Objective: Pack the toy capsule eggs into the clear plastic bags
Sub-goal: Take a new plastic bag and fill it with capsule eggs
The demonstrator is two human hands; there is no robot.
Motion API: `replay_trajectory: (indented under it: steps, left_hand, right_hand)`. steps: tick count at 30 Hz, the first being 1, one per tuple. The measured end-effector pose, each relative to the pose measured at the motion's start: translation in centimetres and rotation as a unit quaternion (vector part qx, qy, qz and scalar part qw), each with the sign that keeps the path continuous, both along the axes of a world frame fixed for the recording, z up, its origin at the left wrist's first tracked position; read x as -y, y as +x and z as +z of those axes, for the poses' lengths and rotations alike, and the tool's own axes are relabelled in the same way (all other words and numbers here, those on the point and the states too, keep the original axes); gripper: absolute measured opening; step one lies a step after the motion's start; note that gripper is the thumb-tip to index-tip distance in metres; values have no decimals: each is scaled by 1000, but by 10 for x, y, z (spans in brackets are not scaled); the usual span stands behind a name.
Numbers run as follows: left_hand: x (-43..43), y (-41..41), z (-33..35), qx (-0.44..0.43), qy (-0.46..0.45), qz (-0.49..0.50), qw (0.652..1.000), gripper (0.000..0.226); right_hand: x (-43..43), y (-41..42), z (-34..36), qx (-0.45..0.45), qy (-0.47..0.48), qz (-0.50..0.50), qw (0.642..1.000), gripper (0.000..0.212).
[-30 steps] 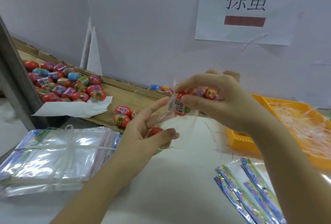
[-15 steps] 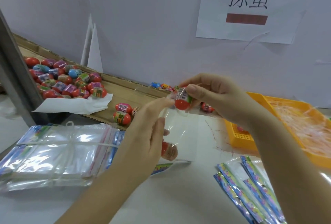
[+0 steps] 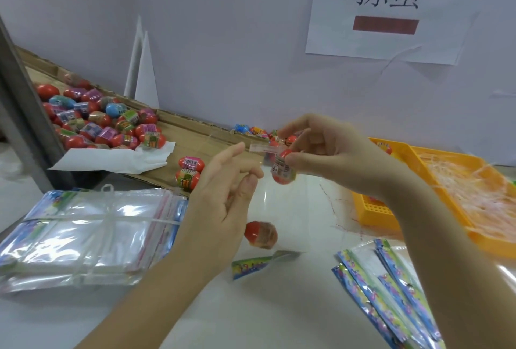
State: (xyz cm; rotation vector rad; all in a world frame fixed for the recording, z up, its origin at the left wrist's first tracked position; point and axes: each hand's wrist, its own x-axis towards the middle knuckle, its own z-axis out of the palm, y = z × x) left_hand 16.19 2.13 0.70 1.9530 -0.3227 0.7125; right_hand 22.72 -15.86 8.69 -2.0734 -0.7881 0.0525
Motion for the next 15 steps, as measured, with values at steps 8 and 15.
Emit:
replay_trajectory:
  steps: [8, 15]
  left_hand:
    - [4, -2, 9, -5, -138, -50, 989, 16]
    - [0, -2, 13, 36, -179, -22, 983, 16]
  right_hand:
    - [-9, -1, -2, 59, -103, -18, 993, 20]
    - [-21, 1, -19, -144, -36, 15, 989, 100]
